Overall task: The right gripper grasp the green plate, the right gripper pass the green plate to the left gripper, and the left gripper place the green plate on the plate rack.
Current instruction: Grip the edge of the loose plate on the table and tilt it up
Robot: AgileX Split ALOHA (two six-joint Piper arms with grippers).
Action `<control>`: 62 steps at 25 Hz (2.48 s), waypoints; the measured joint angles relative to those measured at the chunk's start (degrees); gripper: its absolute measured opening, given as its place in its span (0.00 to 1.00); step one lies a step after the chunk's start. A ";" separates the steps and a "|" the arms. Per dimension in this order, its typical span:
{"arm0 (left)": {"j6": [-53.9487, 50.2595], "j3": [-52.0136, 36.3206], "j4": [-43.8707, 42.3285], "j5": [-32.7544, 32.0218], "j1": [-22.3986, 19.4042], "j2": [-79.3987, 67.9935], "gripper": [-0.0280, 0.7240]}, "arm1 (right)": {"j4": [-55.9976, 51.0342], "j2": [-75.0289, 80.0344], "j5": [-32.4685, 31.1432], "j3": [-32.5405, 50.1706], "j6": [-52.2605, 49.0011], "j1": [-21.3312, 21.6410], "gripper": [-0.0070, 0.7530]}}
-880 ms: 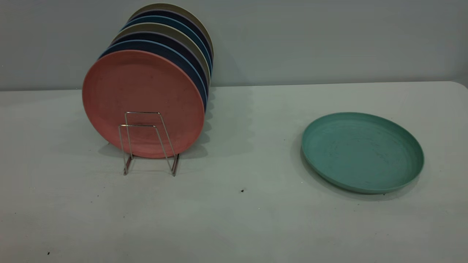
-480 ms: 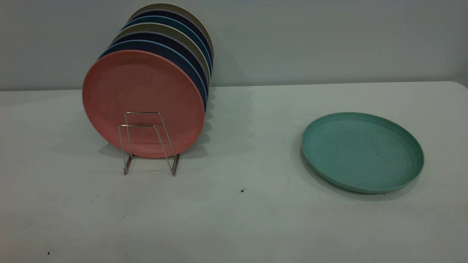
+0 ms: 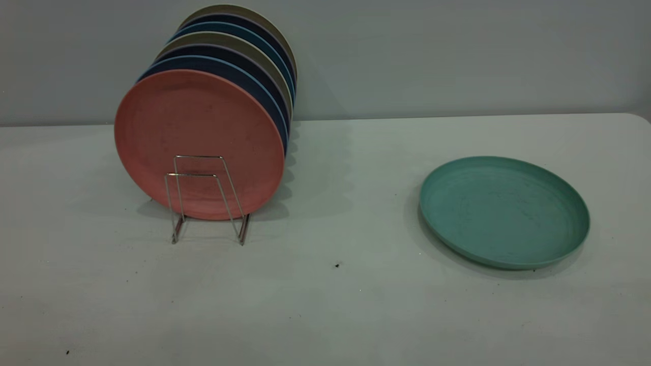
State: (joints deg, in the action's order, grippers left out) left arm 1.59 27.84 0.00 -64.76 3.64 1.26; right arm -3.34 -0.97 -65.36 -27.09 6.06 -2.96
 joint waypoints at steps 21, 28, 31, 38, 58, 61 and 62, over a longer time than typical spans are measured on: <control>0.00 0.00 0.00 0.00 0.00 0.00 0.73 | 0.00 0.00 0.00 0.00 0.00 0.00 0.73; 0.00 0.00 0.00 0.00 0.00 0.00 0.73 | 0.00 0.00 0.00 0.00 0.00 0.00 0.73; 0.00 0.00 0.00 0.00 0.00 0.00 0.73 | 0.00 0.00 0.00 0.00 0.00 0.00 0.73; 0.00 0.00 0.00 0.00 0.00 0.00 0.73 | 0.00 0.00 0.00 0.00 0.00 0.00 0.73; 1.59 0.74 0.45 5.68 0.00 0.00 0.73 | -0.17 0.14 1.69 -0.71 0.05 0.00 0.73; 1.71 0.74 2.76 9.44 0.00 0.00 0.73 | -1.02 2.18 5.44 -1.20 0.05 0.00 0.73; 1.71 0.74 3.97 10.69 0.00 -0.07 0.73 | -1.64 3.49 6.71 -1.24 0.12 0.00 0.73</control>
State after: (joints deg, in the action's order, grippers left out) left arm 3.30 28.58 3.97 -54.06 3.64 1.19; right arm -4.98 2.52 -58.65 -28.32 6.19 -2.96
